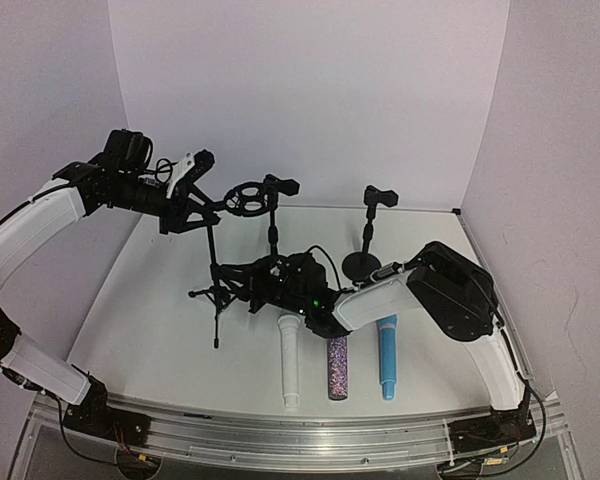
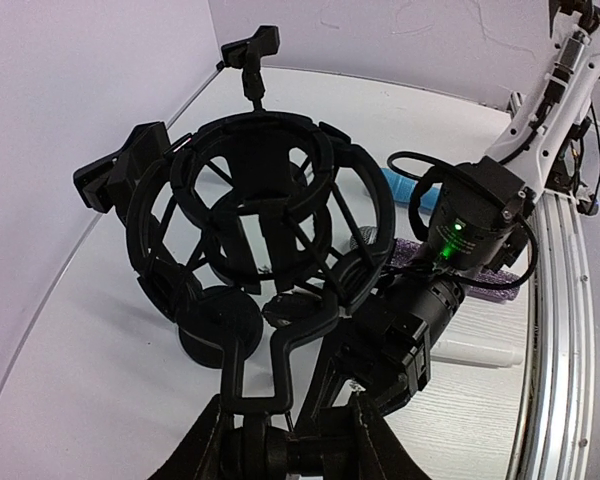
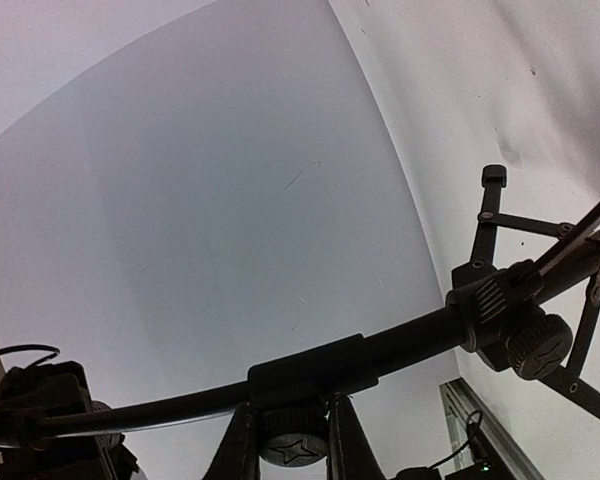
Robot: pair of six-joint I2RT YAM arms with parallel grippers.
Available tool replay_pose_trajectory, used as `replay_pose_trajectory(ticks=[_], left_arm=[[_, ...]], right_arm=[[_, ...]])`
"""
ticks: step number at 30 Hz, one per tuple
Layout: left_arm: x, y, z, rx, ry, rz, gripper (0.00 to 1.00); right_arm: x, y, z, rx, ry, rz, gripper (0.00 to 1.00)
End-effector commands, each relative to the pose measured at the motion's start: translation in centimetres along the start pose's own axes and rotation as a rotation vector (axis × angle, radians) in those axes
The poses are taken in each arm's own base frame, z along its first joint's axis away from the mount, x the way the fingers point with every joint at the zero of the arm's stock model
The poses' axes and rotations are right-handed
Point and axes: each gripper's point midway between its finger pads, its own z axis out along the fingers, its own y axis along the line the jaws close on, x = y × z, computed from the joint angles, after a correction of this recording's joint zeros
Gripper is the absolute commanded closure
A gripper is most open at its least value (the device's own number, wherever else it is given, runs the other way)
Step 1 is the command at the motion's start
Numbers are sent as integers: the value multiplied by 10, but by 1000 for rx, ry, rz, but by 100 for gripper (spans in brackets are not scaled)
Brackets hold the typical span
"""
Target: Attach the microphones to the stand
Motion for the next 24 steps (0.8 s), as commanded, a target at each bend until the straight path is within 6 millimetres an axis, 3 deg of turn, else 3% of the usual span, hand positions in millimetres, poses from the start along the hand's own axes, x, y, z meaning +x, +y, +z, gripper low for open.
replay_pose_trajectory(ticks=[1,2,6,9,15,20,24], left_arm=[[-33,-9,-10,19,-105,17,100],[-32,-7,-10,12,-100,11,100],[-31,-6,-12,-6,-90,9,100],[-32,-4,-14,-16,-88,9,100],[-31,-5,-14,-13,-83,-2,100],[-35,-4,-16,-21,-93,-20,100],[-37,-5,-18,-27,-95,-27,100]], right_arm=[[-16,24,-3,-61,-108,214,100],[-14,27,-3,-66,-102,204,94],[-11,41,-10,-71,-92,113,52],[-17,49,-23,-72,-93,31,27],[-16,77,-43,-56,-34,-262,23],[3,44,-49,104,115,-541,27],[6,42,-69,155,98,-916,32]])
